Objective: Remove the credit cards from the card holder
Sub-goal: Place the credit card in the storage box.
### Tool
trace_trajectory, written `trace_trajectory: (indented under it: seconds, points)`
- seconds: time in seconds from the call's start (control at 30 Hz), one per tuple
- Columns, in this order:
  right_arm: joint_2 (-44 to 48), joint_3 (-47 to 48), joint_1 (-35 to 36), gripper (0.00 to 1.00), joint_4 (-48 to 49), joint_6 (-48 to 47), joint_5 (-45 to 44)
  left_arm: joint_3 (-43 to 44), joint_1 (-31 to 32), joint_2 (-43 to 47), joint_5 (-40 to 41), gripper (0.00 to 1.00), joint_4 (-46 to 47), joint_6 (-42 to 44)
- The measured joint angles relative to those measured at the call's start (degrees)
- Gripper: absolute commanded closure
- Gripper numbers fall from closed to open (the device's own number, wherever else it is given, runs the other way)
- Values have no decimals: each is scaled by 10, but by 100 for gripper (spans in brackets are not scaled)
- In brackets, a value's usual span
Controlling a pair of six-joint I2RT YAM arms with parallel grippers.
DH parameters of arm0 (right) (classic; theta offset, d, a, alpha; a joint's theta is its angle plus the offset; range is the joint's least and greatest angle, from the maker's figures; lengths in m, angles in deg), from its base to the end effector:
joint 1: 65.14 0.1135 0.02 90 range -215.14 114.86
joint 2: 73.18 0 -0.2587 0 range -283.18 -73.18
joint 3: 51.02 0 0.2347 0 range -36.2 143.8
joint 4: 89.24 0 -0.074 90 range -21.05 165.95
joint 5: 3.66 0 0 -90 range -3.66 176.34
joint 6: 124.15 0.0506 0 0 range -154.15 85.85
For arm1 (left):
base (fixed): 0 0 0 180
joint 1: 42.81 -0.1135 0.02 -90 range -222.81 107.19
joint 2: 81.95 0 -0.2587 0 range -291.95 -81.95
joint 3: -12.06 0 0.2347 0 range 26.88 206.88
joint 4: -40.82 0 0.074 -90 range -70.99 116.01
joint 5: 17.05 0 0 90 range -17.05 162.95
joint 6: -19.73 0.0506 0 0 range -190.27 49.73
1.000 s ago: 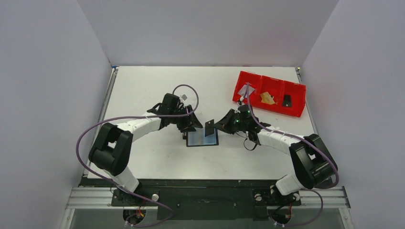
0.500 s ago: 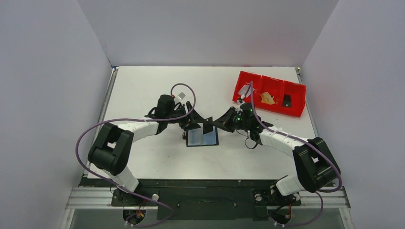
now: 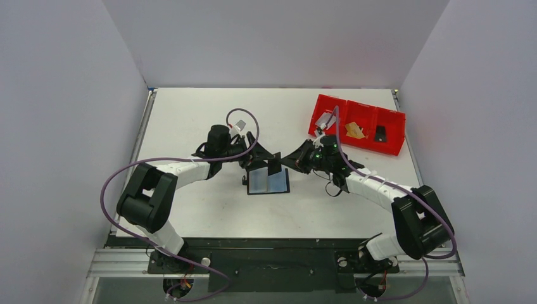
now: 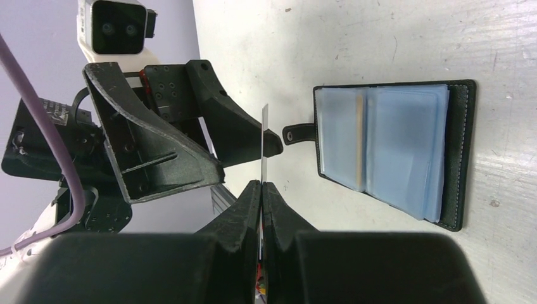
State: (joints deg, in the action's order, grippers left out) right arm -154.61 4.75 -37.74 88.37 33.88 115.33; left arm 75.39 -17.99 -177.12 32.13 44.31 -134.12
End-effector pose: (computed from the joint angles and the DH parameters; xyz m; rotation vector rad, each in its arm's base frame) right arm 0.2527 0.1586 0.2121 0.4739 2.3306 1.4525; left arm 0.2961 -0.1734 0.1940 -0.2911 2.3719 -1.5937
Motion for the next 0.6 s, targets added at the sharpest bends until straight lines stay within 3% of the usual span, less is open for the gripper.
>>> trace_trajectory:
  seconds: [0.3, 0.5, 0.6]
  points:
    - [8, 2, 0, 100, 0, 2, 0, 0, 0, 0, 1, 51, -2, 0]
    - [8, 2, 0, 100, 3, 3, 5, 0, 1, -2, -2, 65, 12, -16]
    - [8, 2, 0, 100, 9, 4, 7, -3, 2, -4, -2, 78, 29, -31]
